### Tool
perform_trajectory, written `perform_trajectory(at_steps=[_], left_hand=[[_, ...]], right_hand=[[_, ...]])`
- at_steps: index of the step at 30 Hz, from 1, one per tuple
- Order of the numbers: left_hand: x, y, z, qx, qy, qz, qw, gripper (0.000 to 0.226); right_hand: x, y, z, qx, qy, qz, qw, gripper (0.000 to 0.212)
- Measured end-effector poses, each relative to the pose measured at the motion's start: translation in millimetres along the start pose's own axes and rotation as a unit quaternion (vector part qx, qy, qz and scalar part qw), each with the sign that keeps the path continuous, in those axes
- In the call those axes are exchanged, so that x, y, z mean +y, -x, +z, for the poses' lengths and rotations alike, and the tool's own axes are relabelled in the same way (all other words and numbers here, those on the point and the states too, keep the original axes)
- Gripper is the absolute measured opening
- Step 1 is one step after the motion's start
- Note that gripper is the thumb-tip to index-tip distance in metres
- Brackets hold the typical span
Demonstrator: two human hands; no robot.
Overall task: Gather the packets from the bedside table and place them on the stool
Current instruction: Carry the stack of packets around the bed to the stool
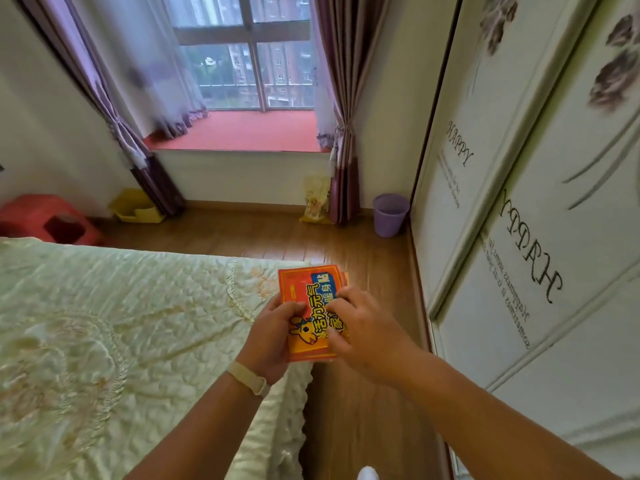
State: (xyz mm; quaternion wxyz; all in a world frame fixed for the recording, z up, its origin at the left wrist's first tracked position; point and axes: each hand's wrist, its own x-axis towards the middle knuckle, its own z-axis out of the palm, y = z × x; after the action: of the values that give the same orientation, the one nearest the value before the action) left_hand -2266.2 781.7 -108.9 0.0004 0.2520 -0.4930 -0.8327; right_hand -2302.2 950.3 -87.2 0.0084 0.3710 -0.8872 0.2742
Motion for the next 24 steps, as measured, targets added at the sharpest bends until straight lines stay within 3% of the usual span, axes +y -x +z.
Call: perform_trajectory(at_steps=[13,24], left_hand=[[36,-136,54,0.003,-0.002,-0.001,1.000,0.029],[92,-327,73,-0.040,0.012,-0.048,0.998,0.034]], right_hand=[[101,-115,-20,-0.016,-0.001,0.016,1.000,0.038],[191,-280,-9,-0.047,0.049,0.068,0.995,0.041]])
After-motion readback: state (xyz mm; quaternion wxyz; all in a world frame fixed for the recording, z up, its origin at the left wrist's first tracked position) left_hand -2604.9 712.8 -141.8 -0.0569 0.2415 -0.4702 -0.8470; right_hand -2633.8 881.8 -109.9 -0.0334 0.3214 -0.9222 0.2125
